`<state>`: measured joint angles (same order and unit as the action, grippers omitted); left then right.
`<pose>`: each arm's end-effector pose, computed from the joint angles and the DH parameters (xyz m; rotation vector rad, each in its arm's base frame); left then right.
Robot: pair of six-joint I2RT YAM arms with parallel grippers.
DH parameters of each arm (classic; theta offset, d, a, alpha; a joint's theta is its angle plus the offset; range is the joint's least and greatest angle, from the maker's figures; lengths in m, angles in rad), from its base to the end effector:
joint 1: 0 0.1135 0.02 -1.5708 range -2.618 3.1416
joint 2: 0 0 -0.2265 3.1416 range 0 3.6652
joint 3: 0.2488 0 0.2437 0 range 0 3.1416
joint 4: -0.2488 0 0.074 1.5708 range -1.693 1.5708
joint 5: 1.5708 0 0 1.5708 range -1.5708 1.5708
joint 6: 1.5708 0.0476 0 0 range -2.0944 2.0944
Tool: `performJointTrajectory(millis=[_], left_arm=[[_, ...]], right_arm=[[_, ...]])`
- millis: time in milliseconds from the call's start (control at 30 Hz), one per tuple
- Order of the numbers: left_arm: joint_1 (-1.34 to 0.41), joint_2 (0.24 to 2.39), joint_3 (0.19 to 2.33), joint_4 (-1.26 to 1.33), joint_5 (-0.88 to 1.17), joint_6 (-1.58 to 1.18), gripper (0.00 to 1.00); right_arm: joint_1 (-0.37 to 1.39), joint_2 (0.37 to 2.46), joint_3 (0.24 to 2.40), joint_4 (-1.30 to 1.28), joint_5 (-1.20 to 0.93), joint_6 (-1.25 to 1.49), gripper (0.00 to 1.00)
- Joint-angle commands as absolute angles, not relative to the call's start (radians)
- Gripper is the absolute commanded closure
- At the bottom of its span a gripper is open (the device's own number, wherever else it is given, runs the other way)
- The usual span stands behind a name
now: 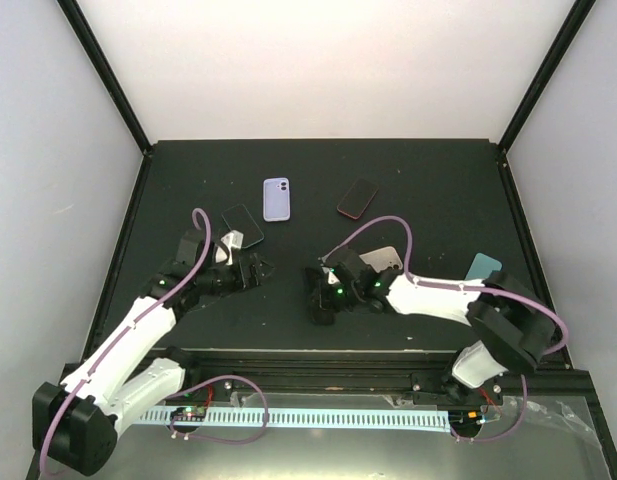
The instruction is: Put the phone into the phone case
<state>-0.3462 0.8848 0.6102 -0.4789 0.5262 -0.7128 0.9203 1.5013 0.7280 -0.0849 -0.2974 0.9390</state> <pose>0.1839 -0.0918 0.2037 -0.1665 2.4740 -1.1112 0.1665 0.2419 0.1270 -0.1275 2.7491 1.0658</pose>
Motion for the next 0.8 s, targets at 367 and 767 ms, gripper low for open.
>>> performJointTrajectory(millis=[367, 767], left_arm=[[-0.337, 0.863, 0.571, -0.53, 0.511, -0.576, 0.05], [-0.345, 0.846, 0.588, -0.569, 0.523, -0.496, 0.01]], right_arm=[[0.934, 1.43, 0.808, -0.26, -0.118, 0.836, 0.59], [0.722, 1.193, 0.839, -0.627, 0.206, 0.821, 0.52]])
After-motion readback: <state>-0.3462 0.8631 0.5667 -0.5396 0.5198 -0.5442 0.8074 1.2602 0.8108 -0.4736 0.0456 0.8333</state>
